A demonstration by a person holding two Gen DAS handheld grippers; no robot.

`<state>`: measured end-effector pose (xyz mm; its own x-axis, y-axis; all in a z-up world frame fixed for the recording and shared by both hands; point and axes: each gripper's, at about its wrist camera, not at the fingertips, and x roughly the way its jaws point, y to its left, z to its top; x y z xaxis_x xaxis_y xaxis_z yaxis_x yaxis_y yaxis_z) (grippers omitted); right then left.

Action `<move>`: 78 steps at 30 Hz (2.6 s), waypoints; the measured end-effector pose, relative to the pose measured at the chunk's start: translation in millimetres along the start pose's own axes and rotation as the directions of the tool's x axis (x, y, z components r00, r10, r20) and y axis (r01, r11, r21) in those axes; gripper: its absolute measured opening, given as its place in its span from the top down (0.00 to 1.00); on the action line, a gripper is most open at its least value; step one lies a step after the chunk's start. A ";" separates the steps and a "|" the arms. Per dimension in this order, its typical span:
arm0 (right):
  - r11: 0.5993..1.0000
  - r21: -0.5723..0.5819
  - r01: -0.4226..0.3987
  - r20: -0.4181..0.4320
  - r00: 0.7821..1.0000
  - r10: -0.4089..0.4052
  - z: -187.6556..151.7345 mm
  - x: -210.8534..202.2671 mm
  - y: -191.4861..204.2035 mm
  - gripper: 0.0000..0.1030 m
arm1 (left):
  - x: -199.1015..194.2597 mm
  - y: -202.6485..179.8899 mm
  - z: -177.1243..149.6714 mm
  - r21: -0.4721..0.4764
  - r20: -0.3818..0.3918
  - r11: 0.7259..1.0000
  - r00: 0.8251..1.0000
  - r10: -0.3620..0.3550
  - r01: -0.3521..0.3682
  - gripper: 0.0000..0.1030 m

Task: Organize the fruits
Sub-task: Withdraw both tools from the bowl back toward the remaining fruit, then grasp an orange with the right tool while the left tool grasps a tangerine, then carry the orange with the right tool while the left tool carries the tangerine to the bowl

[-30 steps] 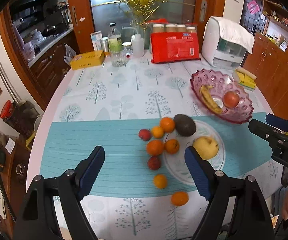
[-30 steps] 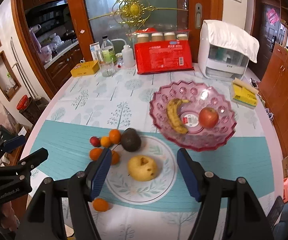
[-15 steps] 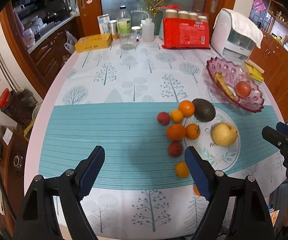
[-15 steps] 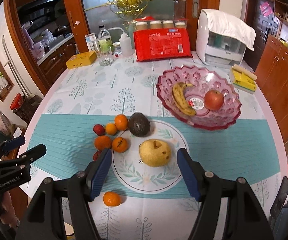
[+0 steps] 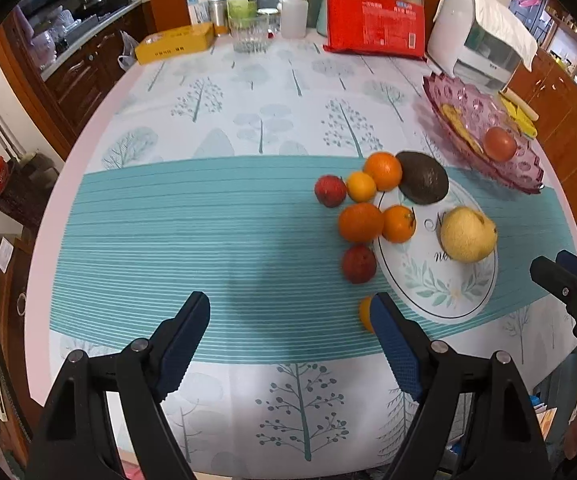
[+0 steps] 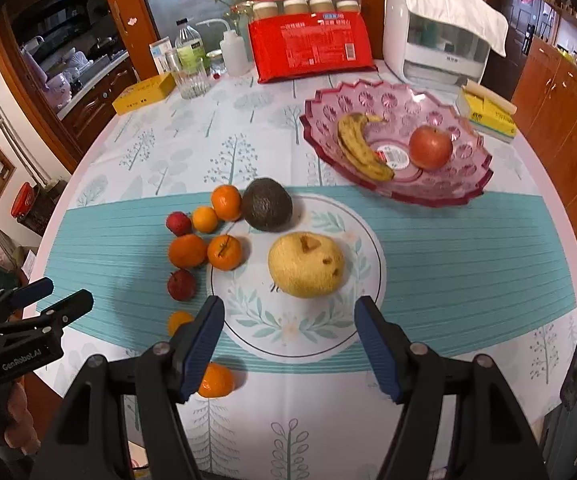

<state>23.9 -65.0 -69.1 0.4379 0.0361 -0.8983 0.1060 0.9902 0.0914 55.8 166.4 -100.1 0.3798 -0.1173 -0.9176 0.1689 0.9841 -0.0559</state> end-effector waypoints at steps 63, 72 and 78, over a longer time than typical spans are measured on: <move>0.977 -0.143 -0.161 -0.197 0.972 0.131 -57.1 77.0 -6.6 0.61 | 94.4 -68.5 -24.2 -0.019 -0.197 0.991 0.971 -0.133 0.132 0.65; 0.976 -0.177 -0.125 -0.155 0.983 0.098 -50.2 71.1 -15.6 0.61 | 97.1 -69.7 -17.0 -0.034 -0.194 0.992 0.973 -0.127 0.122 0.65; 0.971 -0.231 -0.066 -0.102 0.994 0.043 -36.6 64.3 -26.6 0.61 | 98.7 -73.2 -14.1 -0.028 -0.188 0.991 0.973 -0.136 0.133 0.72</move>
<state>16.6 -84.1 -145.0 0.3489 0.0927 -0.9326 -0.1325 0.9900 0.0488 68.2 84.7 -192.1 0.1757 -0.2224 -0.9590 0.1926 0.9631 -0.1880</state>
